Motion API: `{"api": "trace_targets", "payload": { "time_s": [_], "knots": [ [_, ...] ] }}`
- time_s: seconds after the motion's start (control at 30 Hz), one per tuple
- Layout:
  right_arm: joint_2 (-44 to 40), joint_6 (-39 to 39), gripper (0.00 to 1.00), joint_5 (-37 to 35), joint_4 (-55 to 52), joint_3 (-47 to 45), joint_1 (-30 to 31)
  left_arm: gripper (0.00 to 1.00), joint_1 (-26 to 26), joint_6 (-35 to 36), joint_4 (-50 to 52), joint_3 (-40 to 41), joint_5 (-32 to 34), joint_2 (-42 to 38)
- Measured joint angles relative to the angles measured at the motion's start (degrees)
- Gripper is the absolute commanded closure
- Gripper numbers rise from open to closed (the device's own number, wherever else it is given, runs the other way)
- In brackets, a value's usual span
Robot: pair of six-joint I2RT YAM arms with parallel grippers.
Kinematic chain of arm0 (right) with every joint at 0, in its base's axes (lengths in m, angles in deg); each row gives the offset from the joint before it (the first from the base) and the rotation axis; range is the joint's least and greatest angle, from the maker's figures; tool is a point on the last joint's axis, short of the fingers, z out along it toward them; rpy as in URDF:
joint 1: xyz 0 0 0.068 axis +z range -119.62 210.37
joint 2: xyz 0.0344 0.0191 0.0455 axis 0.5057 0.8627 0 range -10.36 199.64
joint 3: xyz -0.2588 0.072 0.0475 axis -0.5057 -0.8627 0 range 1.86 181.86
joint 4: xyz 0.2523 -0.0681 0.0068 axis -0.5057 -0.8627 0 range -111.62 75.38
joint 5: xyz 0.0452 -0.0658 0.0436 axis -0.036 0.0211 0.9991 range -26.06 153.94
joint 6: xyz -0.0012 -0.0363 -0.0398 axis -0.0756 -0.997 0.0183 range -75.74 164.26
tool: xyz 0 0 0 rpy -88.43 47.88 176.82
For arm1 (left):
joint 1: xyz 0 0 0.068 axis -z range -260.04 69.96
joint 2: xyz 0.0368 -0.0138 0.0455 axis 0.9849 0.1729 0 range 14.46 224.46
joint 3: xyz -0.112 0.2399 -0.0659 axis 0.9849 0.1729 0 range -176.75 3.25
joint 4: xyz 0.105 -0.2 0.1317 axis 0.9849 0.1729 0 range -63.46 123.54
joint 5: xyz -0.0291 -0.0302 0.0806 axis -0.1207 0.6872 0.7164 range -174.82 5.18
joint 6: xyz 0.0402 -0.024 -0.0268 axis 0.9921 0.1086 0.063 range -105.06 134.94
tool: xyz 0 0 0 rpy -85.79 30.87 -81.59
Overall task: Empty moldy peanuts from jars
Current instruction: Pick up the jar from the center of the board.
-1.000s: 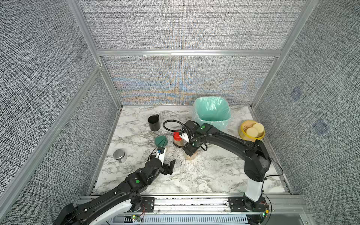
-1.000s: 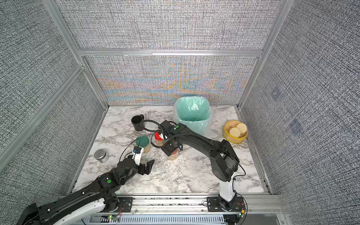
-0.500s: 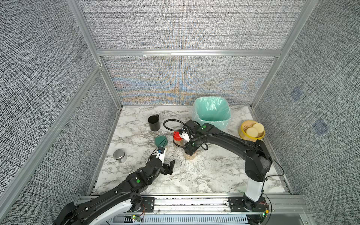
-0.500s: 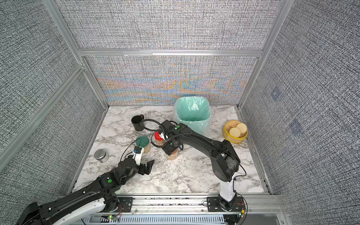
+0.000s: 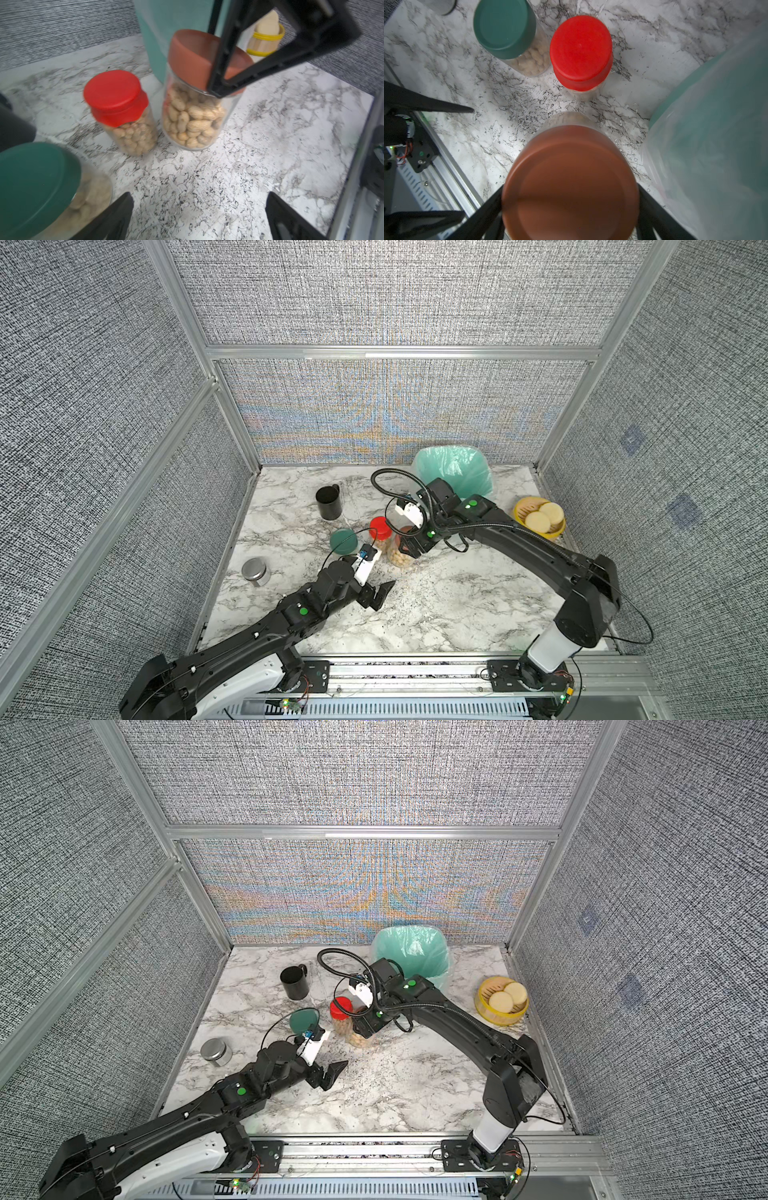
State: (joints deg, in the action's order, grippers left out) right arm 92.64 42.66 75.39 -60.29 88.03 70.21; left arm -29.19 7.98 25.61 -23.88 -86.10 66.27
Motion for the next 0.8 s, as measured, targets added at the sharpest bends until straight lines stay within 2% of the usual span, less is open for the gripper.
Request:
{"api": "trace_targets", "payload": {
  "time_s": [0.13,0.3,0.47,0.67,0.8],
  "knots": [
    [-2.75,-0.15,1.00,3.72,1.27,-0.17,-2.23,0.00,0.02,4.24,1.42,-6.05,-5.16,5.09],
    [-6.29,-0.83,1.00,10.69,2.82,-2.64,-5.55,0.00,-0.59,6.60,-0.48,-7.26,-6.58,6.78],
    [-9.38,-3.17,1.00,17.53,3.48,-4.76,-9.31,0.00,-4.13,6.73,-3.63,-8.81,-10.58,7.63],
    [-11.98,-7.13,1.00,24.00,4.04,-6.34,-11.10,0.00,-9.97,6.29,-4.50,-10.45,-19.52,7.69],
    [-12.79,-8.00,1.00,27.82,5.68,-6.75,-11.72,0.00,-10.38,8.07,-2.80,-14.16,-26.25,10.82]
  ]
}}
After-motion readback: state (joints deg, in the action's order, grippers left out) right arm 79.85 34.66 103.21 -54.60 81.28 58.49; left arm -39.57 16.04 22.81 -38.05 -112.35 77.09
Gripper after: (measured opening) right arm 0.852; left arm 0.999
